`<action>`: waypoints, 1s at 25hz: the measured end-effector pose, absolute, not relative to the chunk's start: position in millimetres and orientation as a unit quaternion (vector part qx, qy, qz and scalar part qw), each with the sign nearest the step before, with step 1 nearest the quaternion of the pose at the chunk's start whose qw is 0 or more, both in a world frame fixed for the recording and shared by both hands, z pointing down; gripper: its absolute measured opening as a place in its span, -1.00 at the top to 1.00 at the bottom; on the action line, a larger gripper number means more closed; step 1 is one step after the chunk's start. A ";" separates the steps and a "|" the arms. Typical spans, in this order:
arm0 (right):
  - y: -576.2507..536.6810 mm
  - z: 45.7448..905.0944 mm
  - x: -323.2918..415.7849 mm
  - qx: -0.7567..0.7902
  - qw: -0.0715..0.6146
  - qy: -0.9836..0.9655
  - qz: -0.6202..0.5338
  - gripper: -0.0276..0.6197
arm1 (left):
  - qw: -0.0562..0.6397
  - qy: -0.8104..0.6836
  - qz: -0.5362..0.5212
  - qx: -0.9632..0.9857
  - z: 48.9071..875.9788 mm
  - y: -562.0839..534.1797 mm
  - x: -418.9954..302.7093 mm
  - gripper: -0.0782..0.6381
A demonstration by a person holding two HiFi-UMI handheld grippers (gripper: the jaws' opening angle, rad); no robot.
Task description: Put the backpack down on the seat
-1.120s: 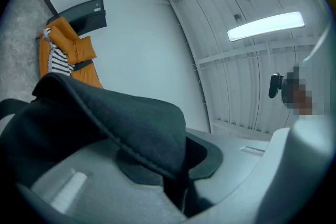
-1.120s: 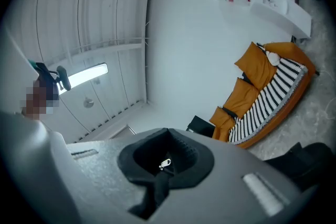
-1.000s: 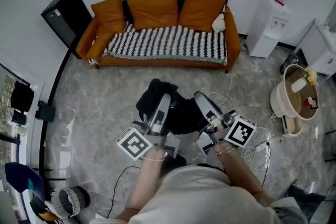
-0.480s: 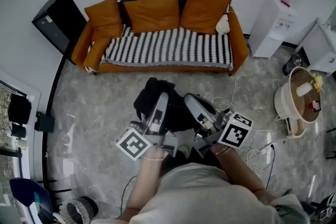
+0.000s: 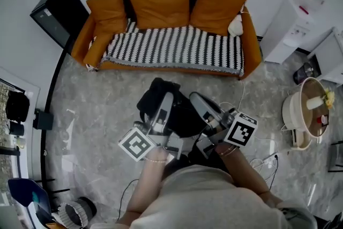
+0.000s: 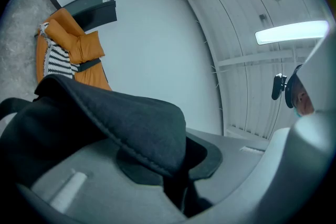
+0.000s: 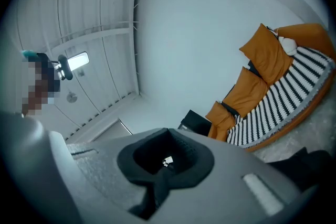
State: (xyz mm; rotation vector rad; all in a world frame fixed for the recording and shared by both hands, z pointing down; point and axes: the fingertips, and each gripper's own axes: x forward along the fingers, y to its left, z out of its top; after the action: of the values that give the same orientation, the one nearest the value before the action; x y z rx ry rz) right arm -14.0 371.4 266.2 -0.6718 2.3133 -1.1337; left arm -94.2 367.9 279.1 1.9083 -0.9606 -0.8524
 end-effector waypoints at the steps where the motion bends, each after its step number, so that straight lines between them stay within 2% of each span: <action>1: 357.6 266.1 -12.4 -0.242 0.236 0.845 -0.414 0.91 | 0.408 -0.382 -0.340 0.756 279.1 354.9 -92.3 0.60; 8: 247.2 264.6 10.5 -0.234 0.230 0.844 -0.424 0.91 | 0.404 -0.404 -0.345 0.745 275.3 258.1 -78.7 0.60; 13: 183.6 251.0 22.2 -0.201 0.255 0.833 -0.447 0.91 | 0.390 -0.403 -0.359 0.746 260.4 192.9 -62.9 0.60; 19: 126.7 245.7 53.1 -0.198 0.256 0.838 -0.439 0.91 | 0.376 -0.410 -0.367 0.745 254.5 136.1 -38.4 0.60; 25: 88.1 247.2 73.5 -0.194 0.284 0.815 -0.467 0.91 | 0.393 -0.404 -0.359 0.744 252.1 94.8 -18.6 0.60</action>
State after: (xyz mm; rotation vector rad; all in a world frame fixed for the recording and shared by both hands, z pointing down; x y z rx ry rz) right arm 73.5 88.1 247.2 -0.5181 2.1804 -1.2487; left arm -18.6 94.8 252.1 1.8887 -1.0267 -0.9110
